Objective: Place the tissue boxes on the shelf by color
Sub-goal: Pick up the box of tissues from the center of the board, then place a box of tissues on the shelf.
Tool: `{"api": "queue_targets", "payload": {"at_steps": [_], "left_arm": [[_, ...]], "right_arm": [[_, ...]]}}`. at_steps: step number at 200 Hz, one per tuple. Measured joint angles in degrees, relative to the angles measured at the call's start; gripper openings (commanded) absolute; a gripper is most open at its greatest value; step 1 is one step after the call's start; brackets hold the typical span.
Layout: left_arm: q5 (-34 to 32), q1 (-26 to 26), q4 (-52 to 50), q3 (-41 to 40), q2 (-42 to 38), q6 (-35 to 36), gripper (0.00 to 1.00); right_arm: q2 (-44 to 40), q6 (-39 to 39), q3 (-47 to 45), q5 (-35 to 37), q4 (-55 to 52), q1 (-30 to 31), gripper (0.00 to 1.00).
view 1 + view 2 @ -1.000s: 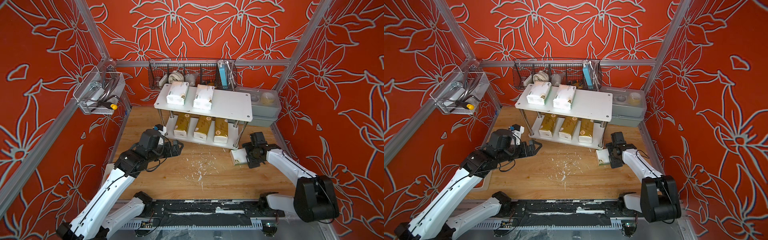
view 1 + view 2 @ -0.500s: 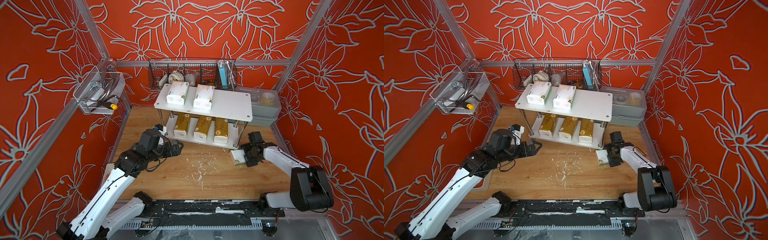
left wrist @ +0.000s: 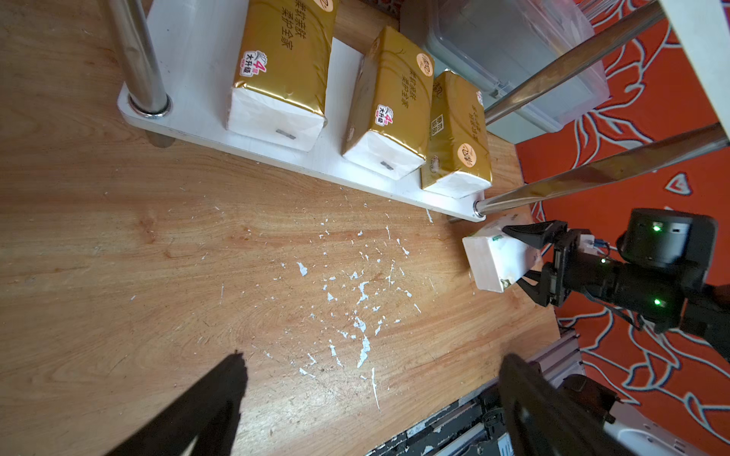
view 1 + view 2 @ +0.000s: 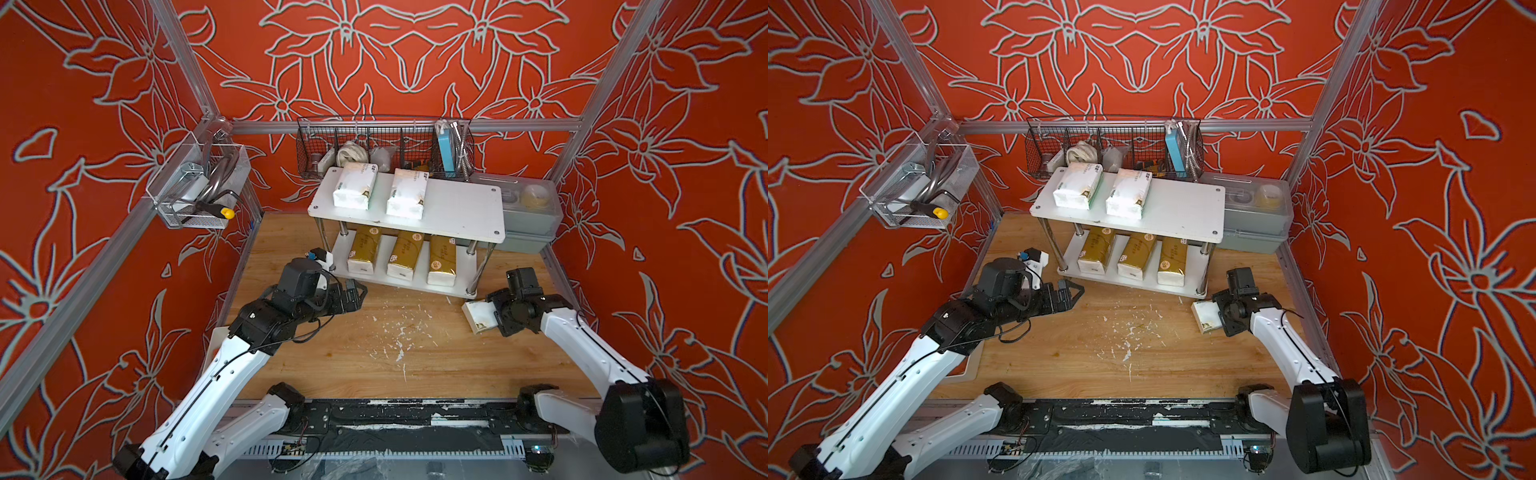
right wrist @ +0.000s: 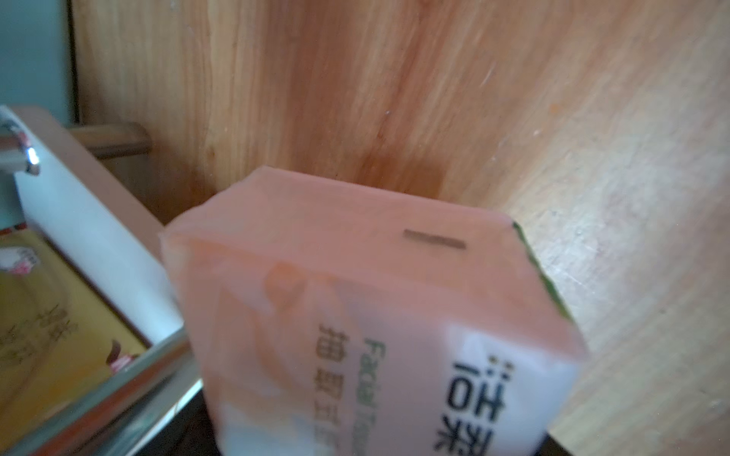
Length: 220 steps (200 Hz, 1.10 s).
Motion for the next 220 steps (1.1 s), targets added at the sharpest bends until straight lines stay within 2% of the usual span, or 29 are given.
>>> {"api": "queue_targets", "payload": {"at_steps": [58, 103, 165, 220], "left_arm": [[0.48, 0.0, -0.81, 4.39, 2.12, 0.76, 0.99], [2.05, 0.0, -0.85, 9.25, 4.02, 1.99, 0.99], [3.48, 0.0, -1.31, 12.22, 5.53, 3.93, 0.99], [4.07, 0.0, -1.92, 13.11, 7.69, 4.59, 0.99]], "right_arm": [[-12.9, -10.21, 2.1, -3.8, -12.79, 0.0, 0.76], [-19.47, -19.47, 13.38, -8.83, -23.85, 0.0, 0.74], [-15.54, -28.87, 36.65, -15.1, -33.2, 0.0, 0.72], [-0.39, -33.79, 62.69, -17.92, -33.99, 0.0, 0.71]]}}
